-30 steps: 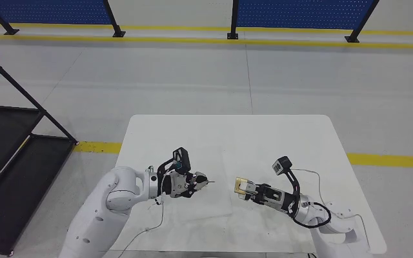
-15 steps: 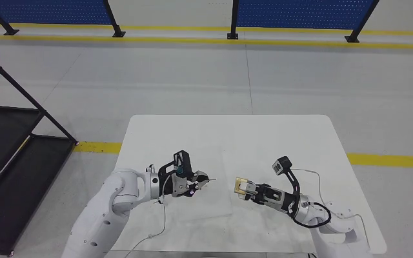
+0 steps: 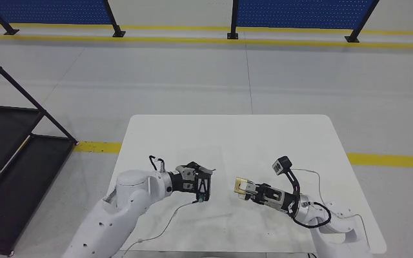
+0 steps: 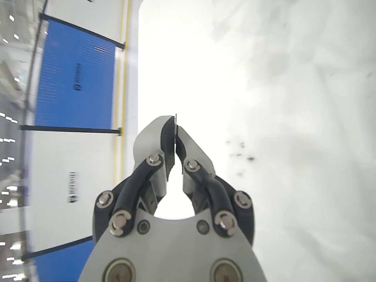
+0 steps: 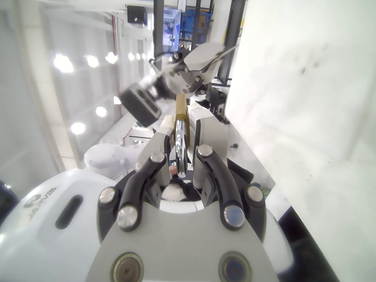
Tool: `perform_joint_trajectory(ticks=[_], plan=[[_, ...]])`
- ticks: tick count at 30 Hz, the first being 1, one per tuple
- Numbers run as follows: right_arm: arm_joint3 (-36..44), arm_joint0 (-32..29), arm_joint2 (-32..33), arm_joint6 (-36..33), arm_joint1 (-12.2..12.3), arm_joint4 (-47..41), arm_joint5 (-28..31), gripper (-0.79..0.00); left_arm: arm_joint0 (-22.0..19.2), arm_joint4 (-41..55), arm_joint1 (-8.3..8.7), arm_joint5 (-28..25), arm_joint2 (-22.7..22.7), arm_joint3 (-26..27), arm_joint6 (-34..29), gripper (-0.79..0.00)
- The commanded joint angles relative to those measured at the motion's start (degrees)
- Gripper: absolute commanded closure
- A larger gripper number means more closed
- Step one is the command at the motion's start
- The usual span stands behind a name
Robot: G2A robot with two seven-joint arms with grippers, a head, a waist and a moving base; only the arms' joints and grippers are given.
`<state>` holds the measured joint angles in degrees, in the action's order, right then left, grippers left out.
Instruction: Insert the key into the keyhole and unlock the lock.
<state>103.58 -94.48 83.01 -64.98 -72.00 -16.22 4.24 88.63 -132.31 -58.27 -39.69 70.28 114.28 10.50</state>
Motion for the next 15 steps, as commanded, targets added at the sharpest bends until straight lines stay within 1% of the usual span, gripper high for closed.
perform_joint_trajectory(ticks=[1,3,5,7,9,11,15], plan=[[0.0,0.0,0.0,0.0,0.0,0.0,0.0,0.0,0.8,-15.04,0.82,9.08,-0.56,-1.57,7.21,0.0],[0.0,0.0,0.0,0.0,0.0,0.0,0.0,0.0,1.63,-22.48,1.36,16.0,-0.77,-2.15,9.29,0.0],[0.0,0.0,0.0,0.0,0.0,0.0,0.0,0.0,2.41,-27.57,1.67,22.02,-0.93,-2.29,10.04,0.0],[0.0,0.0,0.0,0.0,0.0,0.0,0.0,0.0,2.97,-30.57,1.83,27.09,-0.97,-2.61,10.57,0.0],[0.0,0.0,0.0,0.0,0.0,0.0,0.0,0.0,3.11,-32.66,1.93,31.03,-0.95,-2.74,11.18,0.0],[0.0,0.0,0.0,0.0,0.0,0.0,0.0,0.0,3.18,-33.76,1.88,34.14,-0.75,-3.09,9.81,0.0],[0.0,0.0,0.0,0.0,0.0,0.0,0.0,0.0,3.18,-33.76,1.88,34.14,-0.75,-3.09,9.81,0.0]])
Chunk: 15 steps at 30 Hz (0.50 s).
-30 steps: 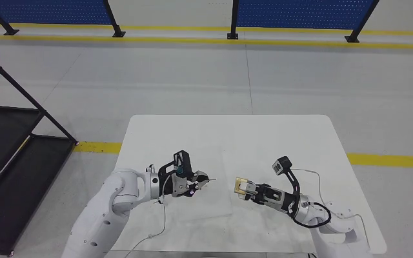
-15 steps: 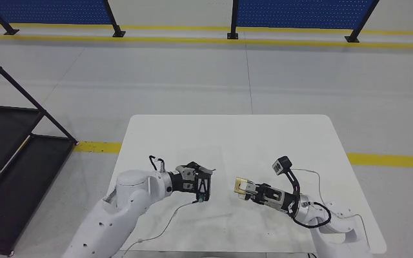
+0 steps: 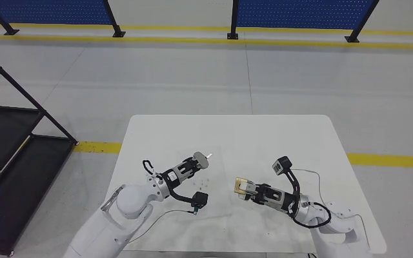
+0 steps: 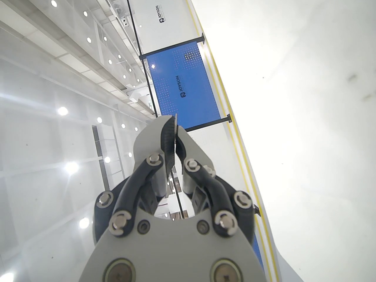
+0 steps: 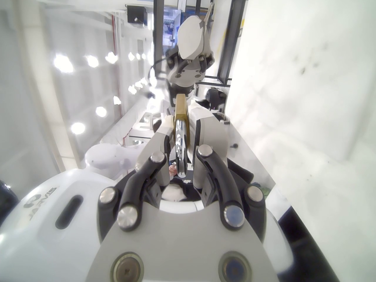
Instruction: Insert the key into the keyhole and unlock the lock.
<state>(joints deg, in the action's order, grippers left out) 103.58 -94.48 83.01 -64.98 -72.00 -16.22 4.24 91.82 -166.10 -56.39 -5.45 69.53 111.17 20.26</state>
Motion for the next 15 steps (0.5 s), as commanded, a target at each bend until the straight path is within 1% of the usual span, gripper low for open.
perform_joint_trajectory(ticks=[1,9,11,12,14,15], plan=[[0.0,0.0,0.0,0.0,0.0,0.0,0.0,0.0,0.0,0.04,0.0,-0.1,-0.01,0.01,0.05,0.0],[0.0,0.0,0.0,0.0,0.0,0.0,0.0,0.0,0.0,0.04,0.0,-0.1,-0.01,0.01,0.05,0.0],[0.0,0.0,0.0,0.0,0.0,0.0,0.0,0.0,-0.45,1.28,-0.01,0.35,-0.3,-0.63,2.49,0.0],[0.0,0.0,0.0,0.0,0.0,0.0,0.0,0.0,-1.45,-0.36,0.2,-0.39,-0.5,-1.11,5.78,0.0],[0.0,0.0,0.0,0.0,0.0,0.0,0.0,0.0,-2.99,-0.42,0.32,1.27,-0.41,-2.04,9.47,0.0],[0.0,0.0,0.0,0.0,0.0,0.0,0.0,0.0,-3.94,-0.85,0.47,1.56,-0.89,-2.72,13.6,0.0]])
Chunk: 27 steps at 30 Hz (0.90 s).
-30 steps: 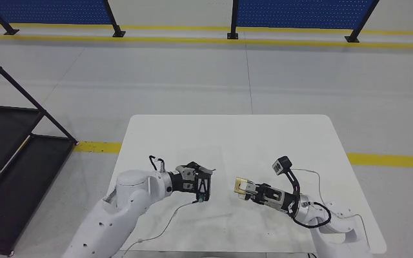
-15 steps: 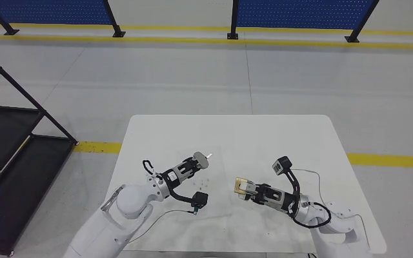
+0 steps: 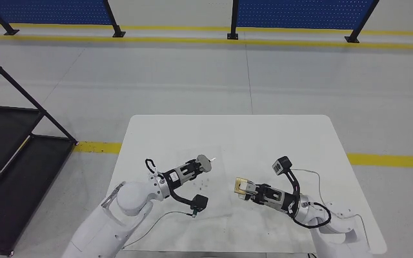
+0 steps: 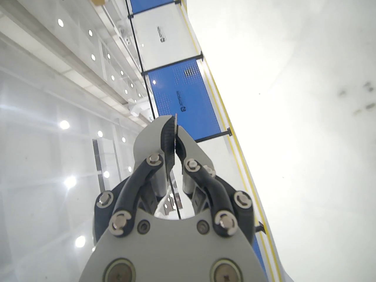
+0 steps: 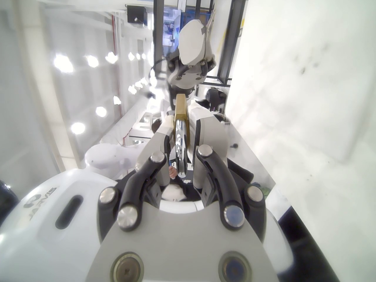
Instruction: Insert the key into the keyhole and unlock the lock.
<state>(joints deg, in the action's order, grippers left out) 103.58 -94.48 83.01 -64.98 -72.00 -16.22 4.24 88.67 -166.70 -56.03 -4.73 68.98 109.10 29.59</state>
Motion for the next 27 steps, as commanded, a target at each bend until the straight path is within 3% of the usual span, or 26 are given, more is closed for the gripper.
perform_joint_trajectory(ticks=[1,3,7,12,27], plan=[[0.0,0.0,0.0,0.0,0.0,0.0,0.0,0.0,-1.67,1.28,0.09,1.8,0.02,-1.9,5.63,0.0],[0.0,0.0,0.0,0.0,0.0,0.0,0.0,0.0,-3.27,1.39,0.16,3.84,-0.45,-3.6,9.81,0.0],[0.0,0.0,0.0,0.0,0.0,0.0,0.0,0.0,-5.91,10.07,-0.13,14.25,-1.5,-8.52,20.59,0.0],[0.0,0.0,0.0,0.0,0.0,0.0,0.0,0.0,-9.51,15.09,-0.45,20.49,-3.16,-14.32,29.65,0.0],[0.0,0.0,0.0,0.0,0.0,0.0,0.0,0.0,-17.93,23.24,-1.02,24.27,-7.12,-25.61,48.19,0.0]])
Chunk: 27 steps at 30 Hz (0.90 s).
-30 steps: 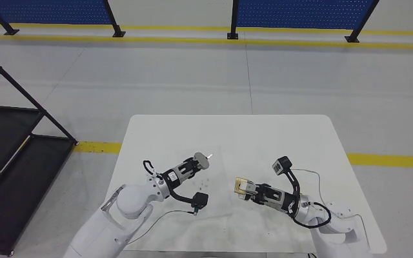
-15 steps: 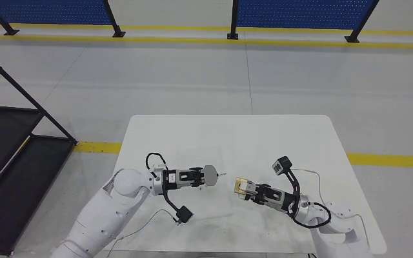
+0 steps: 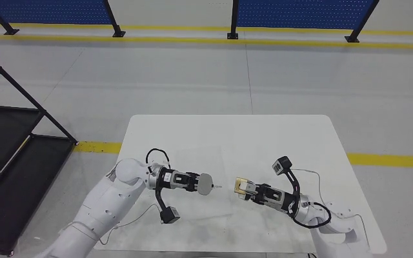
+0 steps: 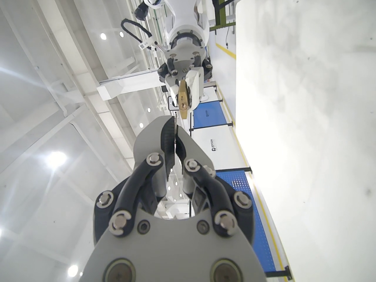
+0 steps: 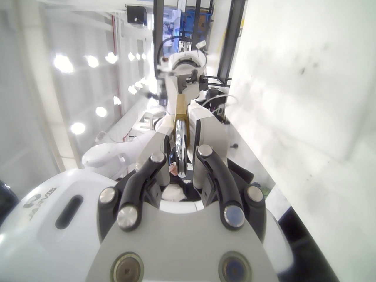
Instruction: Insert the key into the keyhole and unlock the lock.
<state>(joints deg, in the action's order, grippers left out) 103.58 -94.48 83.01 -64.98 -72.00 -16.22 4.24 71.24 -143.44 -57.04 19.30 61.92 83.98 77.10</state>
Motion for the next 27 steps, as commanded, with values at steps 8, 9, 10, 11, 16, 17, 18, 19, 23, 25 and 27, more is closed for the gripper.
perform_joint_trajectory(ticks=[8,9,10,11,16,17,18,19,23,25,27], plan=[[0.0,0.0,0.0,0.0,0.0,0.0,0.0,0.0,-0.49,-0.02,-0.01,0.24,-0.06,-0.48,0.68,0.0],[0.0,0.0,0.0,0.0,0.0,0.0,0.0,0.0,-0.49,-0.02,-0.01,0.24,-0.06,-0.48,0.68,0.0],[0.0,0.0,0.0,0.0,0.0,0.0,0.0,0.0,-0.36,-0.17,-0.02,0.18,-0.02,-0.47,-0.36,0.0],[0.02,0.03,-0.01,0.3,0.01,0.23,0.02,0.0,-0.22,-1.42,0.04,0.21,-0.09,-0.31,-1.18,0.0],[-0.62,1.55,-1.71,-3.75,0.52,0.85,-0.34,0.0,0.38,-0.57,0.39,0.9,0.23,0.43,1.62,0.0],[-0.76,1.96,-1.95,-4.57,0.62,0.7,-0.21,0.0,0.53,-0.15,0.45,1.0,0.31,0.49,2.11,0.0],[-0.72,2.44,-2.55,-6.23,0.71,0.22,0.07,0.0,0.62,0.16,0.51,1.17,0.34,0.57,2.75,0.0],[-1.14,2.87,-2.66,-6.68,0.8,-0.01,0.15,0.0,0.72,0.46,0.55,1.31,0.43,0.47,2.9,0.0],[-1.62,4.02,-3.53,-7.02,1.05,-0.57,0.53,0.0,1.0,1.06,0.69,1.71,0.33,0.49,4.03,0.0],[-1.7,4.39,-4.04,-6.7,1.16,-0.41,0.73,0.0,1.1,1.61,0.73,1.96,0.32,0.54,4.41,0.0],[-1.65,4.64,-4.6,-6.17,1.28,0.11,0.97,0.0,1.15,1.8,0.77,2.16,0.31,0.47,4.39,0.0]])
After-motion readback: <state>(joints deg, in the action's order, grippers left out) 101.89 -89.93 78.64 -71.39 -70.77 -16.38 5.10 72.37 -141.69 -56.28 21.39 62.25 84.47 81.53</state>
